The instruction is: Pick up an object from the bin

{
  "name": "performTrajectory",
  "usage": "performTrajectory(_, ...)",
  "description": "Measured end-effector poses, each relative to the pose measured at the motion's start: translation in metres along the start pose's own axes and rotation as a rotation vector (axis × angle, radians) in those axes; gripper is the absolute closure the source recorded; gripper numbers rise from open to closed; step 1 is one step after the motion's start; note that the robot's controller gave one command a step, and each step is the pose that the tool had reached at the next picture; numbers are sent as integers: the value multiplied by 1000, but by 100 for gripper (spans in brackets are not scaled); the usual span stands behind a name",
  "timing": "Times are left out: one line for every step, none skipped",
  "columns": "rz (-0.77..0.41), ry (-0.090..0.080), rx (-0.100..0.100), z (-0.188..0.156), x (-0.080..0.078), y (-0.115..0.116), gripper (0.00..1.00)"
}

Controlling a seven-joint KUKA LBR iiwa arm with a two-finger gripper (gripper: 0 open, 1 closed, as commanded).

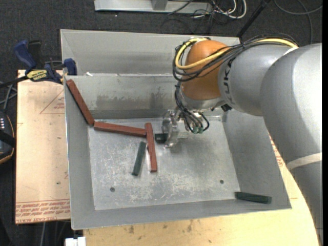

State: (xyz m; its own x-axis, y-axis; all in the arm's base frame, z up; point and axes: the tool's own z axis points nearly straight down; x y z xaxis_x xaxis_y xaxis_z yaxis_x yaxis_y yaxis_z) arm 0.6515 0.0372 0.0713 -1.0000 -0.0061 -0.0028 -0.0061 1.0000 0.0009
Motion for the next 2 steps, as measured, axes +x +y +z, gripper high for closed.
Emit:
performTrajectory(0,0,0,0,0,0,100)
performTrajectory(-25,-4,0,-151,6,0,100)
